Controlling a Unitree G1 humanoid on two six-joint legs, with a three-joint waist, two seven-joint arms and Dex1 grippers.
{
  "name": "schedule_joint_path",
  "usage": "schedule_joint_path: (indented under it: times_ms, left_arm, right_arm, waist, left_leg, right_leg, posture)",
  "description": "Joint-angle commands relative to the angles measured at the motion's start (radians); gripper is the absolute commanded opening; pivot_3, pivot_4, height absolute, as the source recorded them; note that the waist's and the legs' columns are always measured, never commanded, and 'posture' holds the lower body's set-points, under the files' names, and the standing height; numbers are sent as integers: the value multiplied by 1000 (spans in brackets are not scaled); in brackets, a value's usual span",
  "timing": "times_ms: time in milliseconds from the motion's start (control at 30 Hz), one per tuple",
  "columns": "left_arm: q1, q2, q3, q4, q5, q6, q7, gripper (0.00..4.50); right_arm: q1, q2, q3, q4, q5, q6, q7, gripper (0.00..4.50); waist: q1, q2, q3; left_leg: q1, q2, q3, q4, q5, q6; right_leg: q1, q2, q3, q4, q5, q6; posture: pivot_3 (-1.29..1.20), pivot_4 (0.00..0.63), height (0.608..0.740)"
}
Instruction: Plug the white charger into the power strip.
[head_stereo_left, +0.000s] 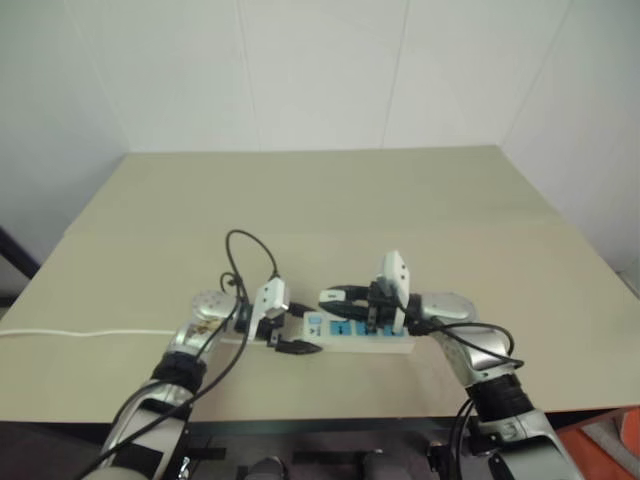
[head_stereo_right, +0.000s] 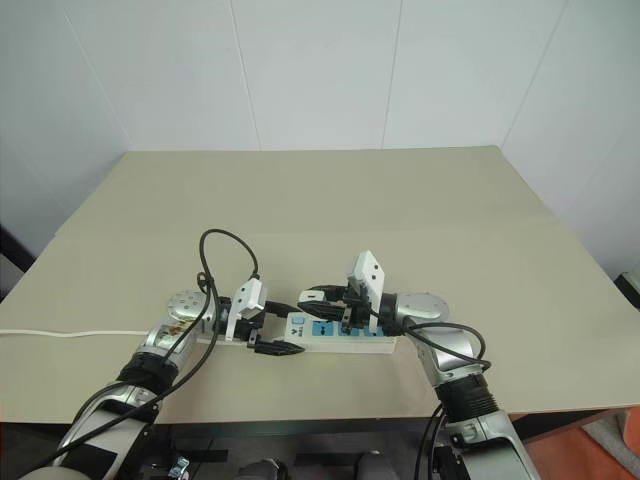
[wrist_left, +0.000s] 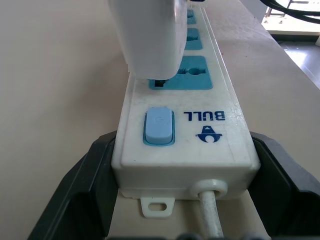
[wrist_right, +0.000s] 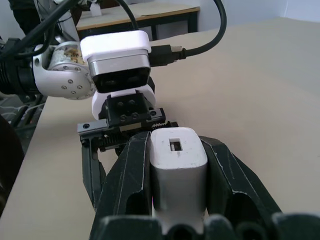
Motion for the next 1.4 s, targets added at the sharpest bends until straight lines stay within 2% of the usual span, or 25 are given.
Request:
schedule_joint_path:
  times_ms: [33,667,900,1200,1400]
  left_arm:
    - [14,10,-13,-7,17,-2,2,3296]
    - [74,43,-10,-60,13,-5,24,3296]
    - [87,57,-7,-81,10,-5,25,3296]
    - [110,60,-14,-111,0,-5,28,3296]
    - [121,68,-10,-123,0,-5,36,3296]
  right_arm:
    - [-31,15,-2,13,-5,-48,0,1148]
    - [-3,-67,-8,192,-60,-304,121,1148]
    - [-35,-49,11,258,-60,-349,142,1148]
    - [-43,27,58,261,-51,-339,170,1148]
    - [-23,3,35,294,-59,-368,181,1148]
  waist:
    - [-1,0,0]
    - [0,-2,-1]
    - [-3,-3,-2]
    - [-14,-4,-3]
    - [-19,-4,-3]
  left_leg:
    - [0,0,0,0,0,0]
    - [3,0,0,0,0,0]
    - [14,0,0,-4,0,0]
    - [16,2,0,-5,0,0]
    - [17,2,0,-5,0,0]
  right_leg:
    - [0,0,0,0,0,0]
    - [3,0,0,-1,0,0]
    - [15,0,0,-4,-2,1]
    - [15,1,0,-2,-2,0]
    - [16,2,0,-2,-2,0]
  posture:
    - [0,150,740]
    - [0,150,740]
    - [0,150,740]
    - [0,150,740]
    - [0,150,740]
